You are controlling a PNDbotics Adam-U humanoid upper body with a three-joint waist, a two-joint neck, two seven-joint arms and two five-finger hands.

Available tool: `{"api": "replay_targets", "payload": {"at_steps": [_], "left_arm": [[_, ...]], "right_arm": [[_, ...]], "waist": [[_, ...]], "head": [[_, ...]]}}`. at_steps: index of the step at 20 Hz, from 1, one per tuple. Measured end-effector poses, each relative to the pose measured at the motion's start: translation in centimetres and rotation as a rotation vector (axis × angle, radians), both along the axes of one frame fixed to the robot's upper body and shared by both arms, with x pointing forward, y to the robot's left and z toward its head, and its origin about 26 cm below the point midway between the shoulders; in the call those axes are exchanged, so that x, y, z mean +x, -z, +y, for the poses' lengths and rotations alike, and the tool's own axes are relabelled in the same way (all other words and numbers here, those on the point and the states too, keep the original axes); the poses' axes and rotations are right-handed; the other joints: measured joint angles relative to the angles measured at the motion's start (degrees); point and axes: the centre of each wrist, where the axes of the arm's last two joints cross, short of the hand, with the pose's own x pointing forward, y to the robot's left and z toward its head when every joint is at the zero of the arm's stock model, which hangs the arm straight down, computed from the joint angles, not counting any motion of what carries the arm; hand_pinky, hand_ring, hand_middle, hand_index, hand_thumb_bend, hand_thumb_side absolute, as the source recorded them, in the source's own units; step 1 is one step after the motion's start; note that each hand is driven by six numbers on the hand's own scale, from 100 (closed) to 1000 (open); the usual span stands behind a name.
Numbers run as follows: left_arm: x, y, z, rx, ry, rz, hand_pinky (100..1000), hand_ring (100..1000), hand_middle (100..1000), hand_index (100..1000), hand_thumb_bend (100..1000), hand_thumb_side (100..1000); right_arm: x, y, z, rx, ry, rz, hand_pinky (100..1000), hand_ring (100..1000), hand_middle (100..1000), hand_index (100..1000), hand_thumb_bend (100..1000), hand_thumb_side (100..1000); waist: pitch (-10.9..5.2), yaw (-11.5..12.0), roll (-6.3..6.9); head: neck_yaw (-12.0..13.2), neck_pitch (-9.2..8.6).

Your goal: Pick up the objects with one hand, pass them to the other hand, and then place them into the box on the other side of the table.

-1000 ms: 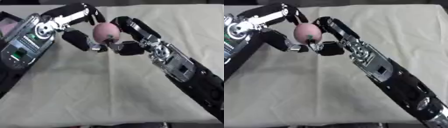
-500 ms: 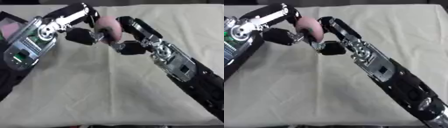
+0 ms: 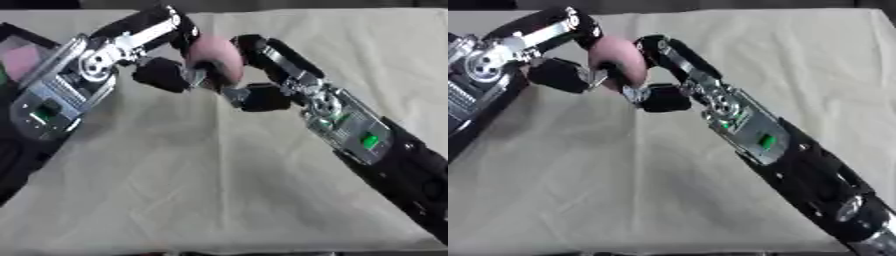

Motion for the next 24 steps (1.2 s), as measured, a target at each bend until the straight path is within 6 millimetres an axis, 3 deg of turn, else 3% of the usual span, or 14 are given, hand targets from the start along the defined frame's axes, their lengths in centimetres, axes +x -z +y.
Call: {"api": "replay_targets", "payload": {"at_steps": [1,2,3,6,8,10,14,24], "left_arm": [[0.0,0.0,0.0,-0.001,0.0,0.001,753,582,500,445,100,172],[0.0,0.0,0.0,-0.002,-0.001,0.002,748,575,487,422,100,159],[0.0,0.0,0.0,-0.003,-0.002,0.001,746,571,481,413,100,152],[0.0,0.0,0.0,0.0,-0.006,-0.004,738,559,452,375,100,124],[0.1,0.1,0.1,0.007,-0.013,-0.009,733,552,432,358,100,109],[0.2,0.1,0.1,0.015,-0.019,-0.018,729,550,424,351,100,100],[0.4,0.3,0.2,0.031,-0.03,-0.027,729,551,420,344,100,100],[0.7,0.2,1.3,0.073,-0.054,-0.035,726,554,423,343,100,100]], "right_arm": [[0.0,0.0,0.0,-0.001,0.0,0.002,773,645,684,591,318,100],[0.0,0.1,0.0,-0.002,0.001,0.005,773,662,716,628,434,100],[0.0,0.2,-0.1,-0.004,0.002,0.008,774,672,733,649,458,100],[-0.1,0.2,-0.1,-0.012,0.01,0.009,792,728,804,764,436,452],[-0.1,0.2,-0.1,-0.023,0.02,0.003,796,740,817,789,456,571],[-0.1,0.3,-0.1,-0.031,0.03,-0.005,797,744,820,800,464,618],[-0.1,0.4,-0.2,-0.037,0.059,-0.009,798,749,827,816,461,639],[-0.3,0.6,-0.6,-0.039,0.122,-0.002,796,745,824,812,442,532]], "waist": [[0.0,0.0,0.0],[0.0,0.0,0.0],[0.0,0.0,0.0],[0.0,0.01,0.0],[0.0,0.02,0.0],[0.0,0.02,0.0],[0.0,0.02,0.0],[0.0,0.07,0.0]], "head": [[0.0,0.0],[0.01,0.0],[0.01,0.0],[0.02,0.0],[0.02,0.0],[0.02,0.0],[0.02,0.0],[0.3,0.0]]}}
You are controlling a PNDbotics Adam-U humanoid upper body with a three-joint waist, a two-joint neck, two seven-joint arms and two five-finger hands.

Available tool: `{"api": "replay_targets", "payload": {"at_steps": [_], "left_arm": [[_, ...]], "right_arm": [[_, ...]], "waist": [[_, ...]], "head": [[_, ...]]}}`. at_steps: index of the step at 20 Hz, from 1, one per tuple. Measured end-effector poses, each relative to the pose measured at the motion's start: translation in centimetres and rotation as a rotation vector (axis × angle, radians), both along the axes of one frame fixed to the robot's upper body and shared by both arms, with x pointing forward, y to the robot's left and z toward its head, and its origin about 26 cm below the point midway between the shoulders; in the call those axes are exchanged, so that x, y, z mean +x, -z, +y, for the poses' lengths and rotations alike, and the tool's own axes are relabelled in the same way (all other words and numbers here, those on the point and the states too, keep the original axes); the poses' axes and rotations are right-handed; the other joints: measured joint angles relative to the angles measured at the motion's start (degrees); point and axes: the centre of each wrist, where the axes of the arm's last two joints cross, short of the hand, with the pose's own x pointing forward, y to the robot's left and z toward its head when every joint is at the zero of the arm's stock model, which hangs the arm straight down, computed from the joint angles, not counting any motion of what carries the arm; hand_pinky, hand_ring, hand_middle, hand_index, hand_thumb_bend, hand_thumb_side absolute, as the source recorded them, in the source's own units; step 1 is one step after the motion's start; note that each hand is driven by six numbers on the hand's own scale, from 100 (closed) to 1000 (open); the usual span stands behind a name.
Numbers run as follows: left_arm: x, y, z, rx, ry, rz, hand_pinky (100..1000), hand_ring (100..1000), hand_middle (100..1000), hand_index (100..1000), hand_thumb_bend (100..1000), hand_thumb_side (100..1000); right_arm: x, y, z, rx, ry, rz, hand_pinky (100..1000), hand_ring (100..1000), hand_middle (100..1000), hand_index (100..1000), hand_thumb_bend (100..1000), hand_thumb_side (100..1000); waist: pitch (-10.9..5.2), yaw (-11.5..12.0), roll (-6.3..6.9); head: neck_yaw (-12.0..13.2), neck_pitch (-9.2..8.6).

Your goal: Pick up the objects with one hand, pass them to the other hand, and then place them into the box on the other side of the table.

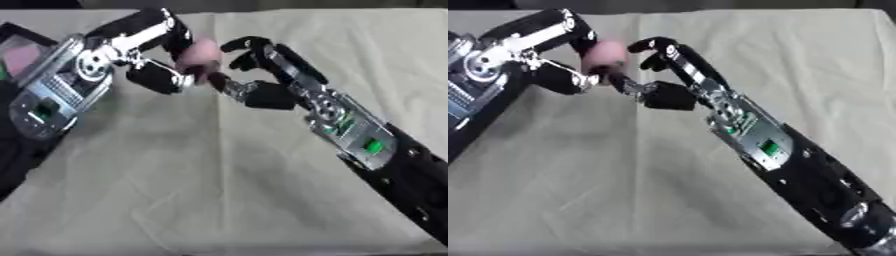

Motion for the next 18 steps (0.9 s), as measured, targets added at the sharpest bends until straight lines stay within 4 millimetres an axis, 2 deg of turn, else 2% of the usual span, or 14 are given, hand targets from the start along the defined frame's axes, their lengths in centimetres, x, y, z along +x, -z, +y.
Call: {"api": "replay_targets", "payload": {"at_steps": [3,11,18], "left_arm": [[0.2,0.0,1.2,-0.001,-0.033,-0.005,726,553,422,342,100,100],[0.7,-1.5,6.1,-0.064,-0.172,-0.062,728,550,427,342,100,100],[0.9,-1.4,10.7,-0.108,-0.294,-0.051,734,543,425,341,100,100]], "right_arm": [[-0.1,0.1,-0.2,-0.001,0.008,0.003,796,744,823,812,442,525],[-0.4,-0.1,-0.6,-0.005,0.019,-0.002,797,744,824,812,442,512],[-0.6,-0.3,-1.1,-0.008,0.029,-0.011,797,744,823,811,444,502]], "waist": [[0.0,0.01,0.0],[0.0,0.12,0.0],[0.0,-0.01,0.0]], "head": [[0.05,0.0],[0.29,0.0],[1.28,0.0]]}}
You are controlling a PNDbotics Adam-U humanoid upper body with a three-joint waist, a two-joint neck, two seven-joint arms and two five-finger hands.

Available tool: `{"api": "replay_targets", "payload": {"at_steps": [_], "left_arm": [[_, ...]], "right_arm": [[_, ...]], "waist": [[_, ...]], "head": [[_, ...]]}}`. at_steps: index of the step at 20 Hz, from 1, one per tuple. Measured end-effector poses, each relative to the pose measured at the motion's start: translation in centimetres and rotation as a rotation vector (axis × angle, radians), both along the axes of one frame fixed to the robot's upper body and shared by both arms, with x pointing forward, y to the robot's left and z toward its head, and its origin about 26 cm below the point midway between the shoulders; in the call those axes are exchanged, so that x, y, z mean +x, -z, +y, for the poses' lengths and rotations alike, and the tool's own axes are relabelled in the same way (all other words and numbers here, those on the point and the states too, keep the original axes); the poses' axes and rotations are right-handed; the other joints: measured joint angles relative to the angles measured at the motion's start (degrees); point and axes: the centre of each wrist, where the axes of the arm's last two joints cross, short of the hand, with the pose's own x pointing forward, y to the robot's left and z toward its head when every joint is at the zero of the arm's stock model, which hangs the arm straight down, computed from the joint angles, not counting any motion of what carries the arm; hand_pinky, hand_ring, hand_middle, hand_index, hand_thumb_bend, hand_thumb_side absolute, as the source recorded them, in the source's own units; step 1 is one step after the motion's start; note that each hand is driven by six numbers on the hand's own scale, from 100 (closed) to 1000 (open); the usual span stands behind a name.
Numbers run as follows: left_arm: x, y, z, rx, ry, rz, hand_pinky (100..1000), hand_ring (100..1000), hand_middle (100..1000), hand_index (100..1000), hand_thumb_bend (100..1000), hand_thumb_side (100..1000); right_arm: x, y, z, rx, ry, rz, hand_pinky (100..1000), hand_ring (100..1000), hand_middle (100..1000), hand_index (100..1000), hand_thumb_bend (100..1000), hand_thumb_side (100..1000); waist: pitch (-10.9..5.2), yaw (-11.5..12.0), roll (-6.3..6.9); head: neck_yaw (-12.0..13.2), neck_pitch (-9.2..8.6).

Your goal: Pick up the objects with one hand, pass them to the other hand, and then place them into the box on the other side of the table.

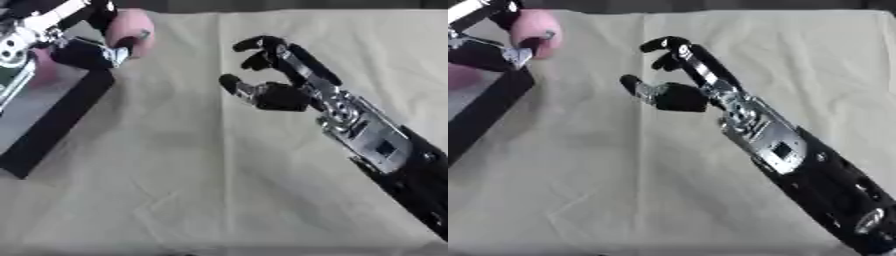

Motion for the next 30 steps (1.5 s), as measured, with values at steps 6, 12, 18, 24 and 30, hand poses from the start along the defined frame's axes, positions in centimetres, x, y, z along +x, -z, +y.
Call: {"api": "replay_targets", "payload": {"at_steps": [6,12,18,24,30], "left_arm": [[0.0,0.0,3.0,-0.052,-0.08,0.017,733,539,423,339,100,102],[0.0,0.0,5.7,-0.105,-0.169,0.012,734,534,419,337,100,109],[-0.2,0.4,8.4,-0.143,-0.266,0.027,735,535,419,336,100,112],[-0.2,1.3,10.7,-0.159,-0.344,0.042,734,537,421,338,100,108],[-0.1,2.4,12.8,-0.158,-0.415,0.059,735,542,425,343,100,106]], "right_arm": [[-0.2,-0.1,-0.1,0.004,0.004,-0.003,796,743,823,810,443,492],[-0.3,-0.2,-0.4,0.012,0.014,0.0,795,741,823,808,426,490],[-0.3,-0.3,-0.7,0.018,0.027,-0.001,794,740,822,806,430,471],[-0.5,-0.3,-0.9,0.025,0.038,0.0,794,740,821,805,436,463],[-0.6,-0.4,-1.0,0.033,0.044,-0.004,794,740,822,805,436,459]], "waist": [[0.0,-0.04,0.0],[0.0,-0.07,0.0],[0.0,-0.21,0.0],[0.0,-0.43,0.0],[0.0,-0.63,-0.02]], "head": [[0.59,0.0],[1.23,0.0],[2.24,0.0],[3.54,0.0],[5.02,0.0]]}}
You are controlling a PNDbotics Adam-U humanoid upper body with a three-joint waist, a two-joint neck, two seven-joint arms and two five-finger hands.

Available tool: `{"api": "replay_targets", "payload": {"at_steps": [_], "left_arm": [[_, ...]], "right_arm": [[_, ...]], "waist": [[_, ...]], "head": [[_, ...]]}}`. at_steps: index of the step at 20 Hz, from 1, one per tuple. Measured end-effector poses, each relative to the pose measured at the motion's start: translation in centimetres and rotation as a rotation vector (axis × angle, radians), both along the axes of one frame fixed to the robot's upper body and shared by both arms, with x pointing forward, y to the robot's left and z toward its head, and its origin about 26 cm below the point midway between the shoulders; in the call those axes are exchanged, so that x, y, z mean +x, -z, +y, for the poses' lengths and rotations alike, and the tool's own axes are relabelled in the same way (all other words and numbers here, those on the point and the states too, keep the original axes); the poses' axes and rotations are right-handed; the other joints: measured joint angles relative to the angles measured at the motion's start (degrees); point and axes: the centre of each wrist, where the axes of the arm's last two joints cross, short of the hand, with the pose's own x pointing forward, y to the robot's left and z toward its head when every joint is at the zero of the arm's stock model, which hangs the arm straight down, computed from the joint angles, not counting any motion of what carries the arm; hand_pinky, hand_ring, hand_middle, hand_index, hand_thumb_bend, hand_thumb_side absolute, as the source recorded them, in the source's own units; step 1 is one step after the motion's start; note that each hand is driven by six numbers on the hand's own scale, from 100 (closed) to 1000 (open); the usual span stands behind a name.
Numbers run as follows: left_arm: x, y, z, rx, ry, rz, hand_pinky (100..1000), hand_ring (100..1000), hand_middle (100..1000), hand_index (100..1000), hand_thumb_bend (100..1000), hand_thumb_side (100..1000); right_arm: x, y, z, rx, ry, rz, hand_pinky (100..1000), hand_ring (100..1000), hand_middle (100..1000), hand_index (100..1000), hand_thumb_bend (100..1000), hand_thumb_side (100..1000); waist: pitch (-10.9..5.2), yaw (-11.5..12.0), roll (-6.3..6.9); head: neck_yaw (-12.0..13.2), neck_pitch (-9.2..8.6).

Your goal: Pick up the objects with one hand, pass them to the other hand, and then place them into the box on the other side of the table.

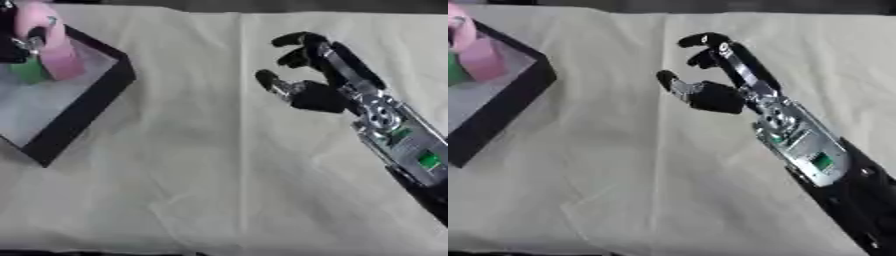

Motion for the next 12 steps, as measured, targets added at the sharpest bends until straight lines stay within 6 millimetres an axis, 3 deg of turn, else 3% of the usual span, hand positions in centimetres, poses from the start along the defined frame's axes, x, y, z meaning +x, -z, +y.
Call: {"api": "replay_targets", "payload": {"at_steps": [9,12], "left_arm": [[0.4,1.7,2.5,0.02,-0.067,0.052,742,561,449,389,100,106],[0.5,2.1,3.0,0.037,-0.078,0.064,758,579,482,484,161,103]], "right_arm": [[-0.2,-0.2,-0.2,0.012,0.013,-0.008,793,739,822,804,441,451],[-0.2,-0.1,-0.4,0.017,0.022,-0.006,793,737,821,803,442,446]], "waist": [[0.0,-0.2,0.0],[0.0,-0.3,0.0]], "head": [[1.49,0.0],[1.68,0.0]]}}
